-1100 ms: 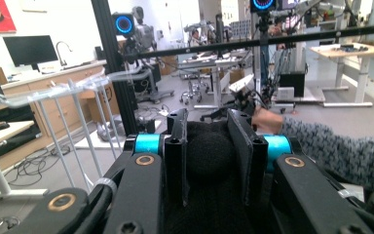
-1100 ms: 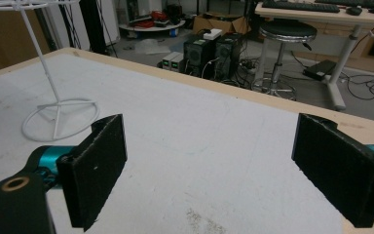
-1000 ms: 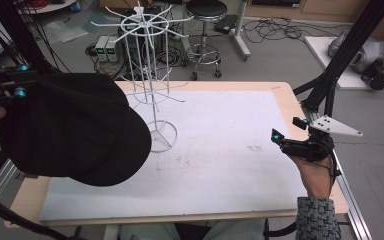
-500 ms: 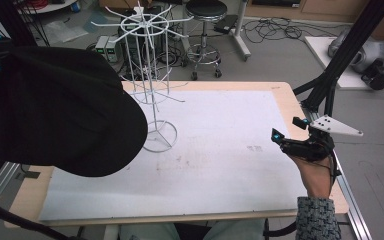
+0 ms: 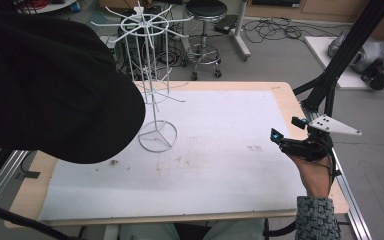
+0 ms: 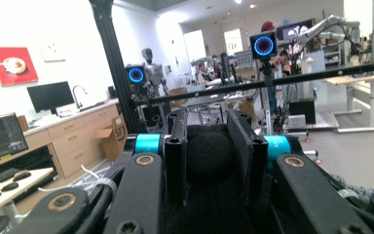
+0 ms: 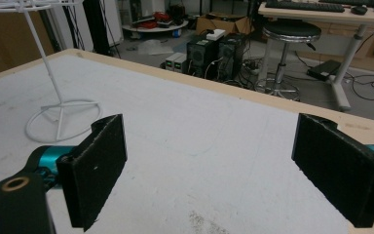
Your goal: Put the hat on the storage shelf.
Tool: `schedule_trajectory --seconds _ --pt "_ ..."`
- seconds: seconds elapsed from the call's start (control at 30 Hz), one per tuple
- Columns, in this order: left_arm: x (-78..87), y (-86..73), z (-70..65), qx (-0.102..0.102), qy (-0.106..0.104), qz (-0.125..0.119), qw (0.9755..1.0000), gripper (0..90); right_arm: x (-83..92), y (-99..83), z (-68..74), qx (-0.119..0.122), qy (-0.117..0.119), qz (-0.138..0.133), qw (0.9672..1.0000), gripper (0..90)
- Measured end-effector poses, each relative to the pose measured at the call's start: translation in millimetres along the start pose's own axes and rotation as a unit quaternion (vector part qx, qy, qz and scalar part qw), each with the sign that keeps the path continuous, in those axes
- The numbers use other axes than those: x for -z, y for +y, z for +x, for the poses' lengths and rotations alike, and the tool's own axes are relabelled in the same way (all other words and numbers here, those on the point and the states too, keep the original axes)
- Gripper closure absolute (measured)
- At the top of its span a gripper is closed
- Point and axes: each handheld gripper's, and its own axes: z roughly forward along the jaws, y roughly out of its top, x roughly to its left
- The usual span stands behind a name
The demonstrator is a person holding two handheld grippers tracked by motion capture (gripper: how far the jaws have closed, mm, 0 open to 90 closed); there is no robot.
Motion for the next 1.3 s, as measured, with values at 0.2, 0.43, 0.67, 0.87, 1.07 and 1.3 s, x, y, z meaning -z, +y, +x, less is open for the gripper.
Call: schedule_trajectory --seconds 0.2,0.43,0.67,0.87,1.07,1.3 --pt "-0.5 7.8 2.1 0.0 -0.005 -0.012 0.9999 70.3 -0.1 0.0 -0.4 0.0 -0.002 0.0 1.0 11.8" --pt "-4.2 16.0 3.3 -0.003 -0.009 -0.027 0.9996 70.3 -2.1 -0.2 0.3 0.001 0.0 0.005 1.0 11.8" --pt "-8.5 25.7 5.0 -0.006 -0.006 -0.034 0.9994 70.3 -3.0 -0.6 0.5 0.0 0.003 0.004 1.0 11.9" --pt "-18.4 25.9 11.3 -0.002 0.001 -0.04 0.9992 70.4 -4.5 -0.7 1.2 0.002 0.004 0.008 1.0 11.8" --pt "-28.2 18.6 23.4 0.008 0.015 -0.038 0.9991 70.3 -5.2 -1.3 0.0 0.002 0.006 0.008 0.9999 11.9" --pt "-41.8 5.0 32.1 0.011 0.031 -0.015 0.9994 70.3 -5.2 -1.3 -0.2 0.003 0.008 0.009 0.9999 11.9"
